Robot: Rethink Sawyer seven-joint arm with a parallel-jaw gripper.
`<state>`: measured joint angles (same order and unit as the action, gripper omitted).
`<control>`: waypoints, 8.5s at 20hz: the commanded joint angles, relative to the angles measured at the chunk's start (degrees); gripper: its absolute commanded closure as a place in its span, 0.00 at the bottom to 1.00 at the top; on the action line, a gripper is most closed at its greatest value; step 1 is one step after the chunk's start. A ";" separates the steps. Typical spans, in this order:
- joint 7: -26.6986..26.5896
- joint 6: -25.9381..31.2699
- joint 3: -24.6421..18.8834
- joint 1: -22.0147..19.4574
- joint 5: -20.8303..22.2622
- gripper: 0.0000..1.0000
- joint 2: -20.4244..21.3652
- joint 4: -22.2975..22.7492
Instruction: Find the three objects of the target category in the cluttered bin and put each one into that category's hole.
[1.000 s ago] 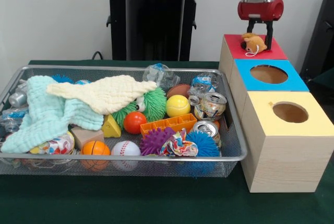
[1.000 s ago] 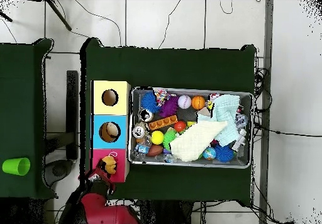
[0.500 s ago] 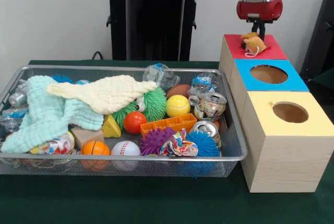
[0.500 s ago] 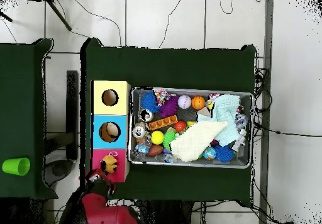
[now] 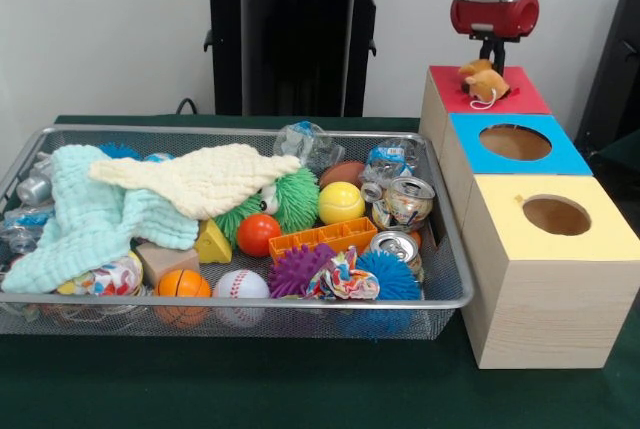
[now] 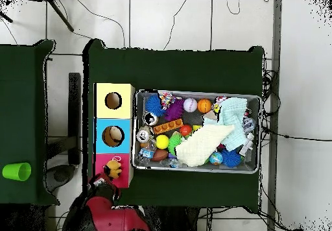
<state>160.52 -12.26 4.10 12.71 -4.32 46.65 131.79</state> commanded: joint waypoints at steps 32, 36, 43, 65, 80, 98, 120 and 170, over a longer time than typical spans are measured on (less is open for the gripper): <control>5.83 5.68 -10.86 -9.60 2.76 0.00 9.94 1.07; 6.19 5.35 -11.96 -11.06 3.02 0.00 10.95 2.45; 7.47 -0.17 -9.44 -8.24 1.24 0.00 5.66 1.05; 5.16 9.16 -19.56 -21.45 3.71 0.00 12.58 2.33; -4.58 16.92 -23.82 -34.64 6.50 0.00 6.52 -6.06; -5.36 11.78 -24.15 -43.21 21.15 0.00 -10.38 -18.30; -12.74 24.76 -34.75 -59.11 26.30 0.00 -12.65 -25.51; -23.36 35.79 -43.81 -74.47 47.42 0.00 -10.85 -22.42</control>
<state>149.16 18.95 -37.77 -64.24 39.58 36.14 108.33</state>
